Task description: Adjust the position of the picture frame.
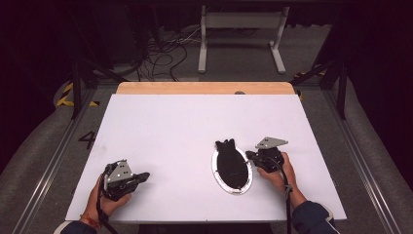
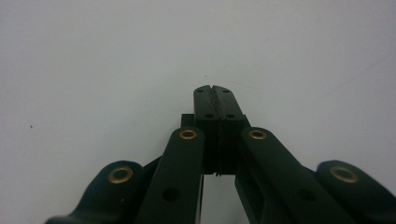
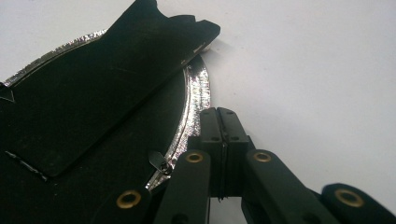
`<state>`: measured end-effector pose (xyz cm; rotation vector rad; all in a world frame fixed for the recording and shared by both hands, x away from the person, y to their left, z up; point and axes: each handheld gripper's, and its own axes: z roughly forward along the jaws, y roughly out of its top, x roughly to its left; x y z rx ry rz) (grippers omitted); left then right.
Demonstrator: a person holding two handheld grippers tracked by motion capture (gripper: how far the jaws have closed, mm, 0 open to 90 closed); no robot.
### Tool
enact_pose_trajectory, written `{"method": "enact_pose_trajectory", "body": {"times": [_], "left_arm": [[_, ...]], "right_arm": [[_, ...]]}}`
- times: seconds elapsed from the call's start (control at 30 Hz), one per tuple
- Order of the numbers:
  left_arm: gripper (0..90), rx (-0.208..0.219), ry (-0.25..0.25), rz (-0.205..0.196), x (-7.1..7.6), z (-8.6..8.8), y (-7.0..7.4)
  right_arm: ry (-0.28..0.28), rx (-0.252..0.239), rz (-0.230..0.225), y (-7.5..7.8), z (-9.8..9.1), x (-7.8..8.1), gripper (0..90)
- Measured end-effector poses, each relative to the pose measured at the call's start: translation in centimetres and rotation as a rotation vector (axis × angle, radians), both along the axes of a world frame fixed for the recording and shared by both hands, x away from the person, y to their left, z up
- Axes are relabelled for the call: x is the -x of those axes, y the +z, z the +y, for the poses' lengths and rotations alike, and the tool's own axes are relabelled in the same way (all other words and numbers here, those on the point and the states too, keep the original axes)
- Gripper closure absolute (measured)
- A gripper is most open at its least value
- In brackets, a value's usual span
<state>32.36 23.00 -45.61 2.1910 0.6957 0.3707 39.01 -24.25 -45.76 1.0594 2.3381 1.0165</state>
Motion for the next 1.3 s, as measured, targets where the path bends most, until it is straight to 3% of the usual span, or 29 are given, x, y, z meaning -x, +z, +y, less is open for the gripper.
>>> {"method": "enact_pose_trajectory", "body": {"times": [0.3,0.67,1.3], "left_arm": [[90.0,0.002,-0.008,0.000,-0.6,-0.5,0.2],[90.0,-0.007,-0.057,-0.008,-1.3,-2.7,0.6],[89.9,0.005,-0.115,-0.027,-4.2,-6.1,1.3]], "right_arm": [[0.030,0.005,-0.002,0.0,1.3,-0.1,90.0],[0.077,0.012,-0.008,-0.1,3.5,0.0,90.0],[0.069,0.006,-0.020,-0.2,3.4,0.4,90.0]]}}
